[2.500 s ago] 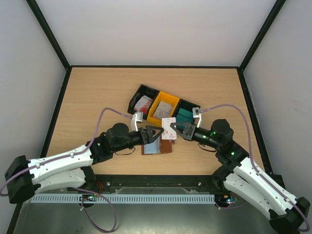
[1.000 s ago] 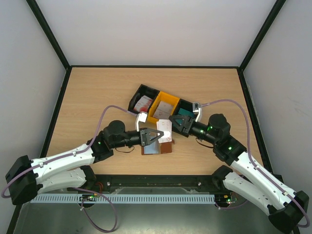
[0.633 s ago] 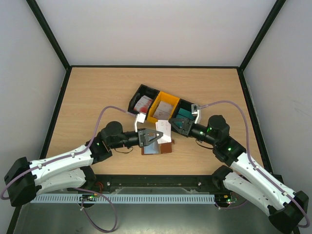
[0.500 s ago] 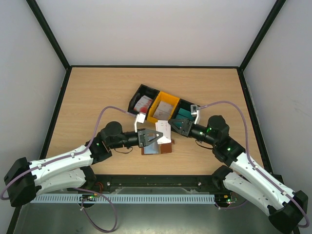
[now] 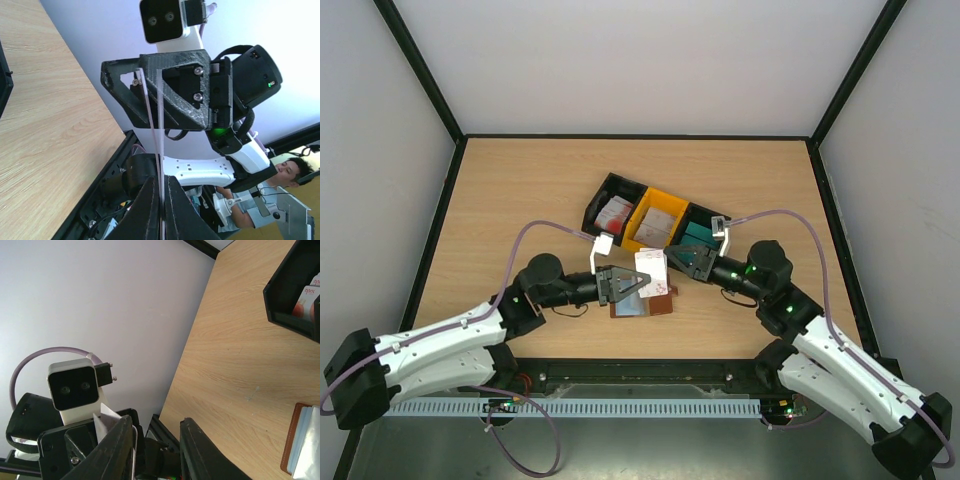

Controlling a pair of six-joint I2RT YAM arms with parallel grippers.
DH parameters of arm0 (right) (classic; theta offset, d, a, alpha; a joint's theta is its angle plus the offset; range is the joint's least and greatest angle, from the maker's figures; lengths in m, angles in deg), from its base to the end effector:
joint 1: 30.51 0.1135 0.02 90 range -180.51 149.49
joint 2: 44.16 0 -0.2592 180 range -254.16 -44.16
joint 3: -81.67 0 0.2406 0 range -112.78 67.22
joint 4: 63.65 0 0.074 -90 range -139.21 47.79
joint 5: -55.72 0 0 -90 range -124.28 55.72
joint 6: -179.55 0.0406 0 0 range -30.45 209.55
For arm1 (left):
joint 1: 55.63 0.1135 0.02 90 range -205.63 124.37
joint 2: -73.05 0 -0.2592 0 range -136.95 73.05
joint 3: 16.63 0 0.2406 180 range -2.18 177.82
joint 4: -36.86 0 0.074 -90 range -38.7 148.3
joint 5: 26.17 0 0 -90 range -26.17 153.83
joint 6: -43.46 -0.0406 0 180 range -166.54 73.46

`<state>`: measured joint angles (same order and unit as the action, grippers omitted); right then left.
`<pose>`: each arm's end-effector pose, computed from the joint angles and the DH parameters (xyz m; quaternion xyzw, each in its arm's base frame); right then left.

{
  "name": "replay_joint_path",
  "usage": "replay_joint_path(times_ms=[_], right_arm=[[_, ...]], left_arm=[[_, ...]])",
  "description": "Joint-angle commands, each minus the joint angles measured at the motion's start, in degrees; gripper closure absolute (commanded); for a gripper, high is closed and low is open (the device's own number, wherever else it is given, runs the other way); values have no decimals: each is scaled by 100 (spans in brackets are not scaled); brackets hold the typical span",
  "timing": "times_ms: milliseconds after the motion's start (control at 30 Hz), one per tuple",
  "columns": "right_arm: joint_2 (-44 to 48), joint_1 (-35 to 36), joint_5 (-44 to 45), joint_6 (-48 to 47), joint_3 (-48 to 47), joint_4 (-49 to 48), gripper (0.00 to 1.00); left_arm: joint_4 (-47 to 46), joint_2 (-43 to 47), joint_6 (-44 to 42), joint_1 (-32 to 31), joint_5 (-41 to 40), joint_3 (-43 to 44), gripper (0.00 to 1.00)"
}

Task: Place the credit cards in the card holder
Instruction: Pick up the credit card from the storage box.

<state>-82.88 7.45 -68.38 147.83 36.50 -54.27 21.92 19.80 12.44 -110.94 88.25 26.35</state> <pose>0.1156 0.1190 0.2972 -0.0765 0.7178 0.6322 0.2814 0.1070 -0.1841 0.2873 0.1342 0.6670 -0.6815 0.2695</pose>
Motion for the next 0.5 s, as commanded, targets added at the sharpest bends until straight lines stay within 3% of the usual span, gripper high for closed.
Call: replay_joint_path(times_ms=[0, 300, 467], right_arm=[[-72, 19, 111, 36, -25, -78, 75], [-225, 19, -602, -124, 89, -259, 82], [-104, 18, -1030, -35, 224, -570, 79]], left_arm=[[-566, 241, -29, 11, 50, -74, 97], [-682, 215, -81, 13, 40, -12, 97], [-687, 66, -98, 18, 33, 144, 97]])
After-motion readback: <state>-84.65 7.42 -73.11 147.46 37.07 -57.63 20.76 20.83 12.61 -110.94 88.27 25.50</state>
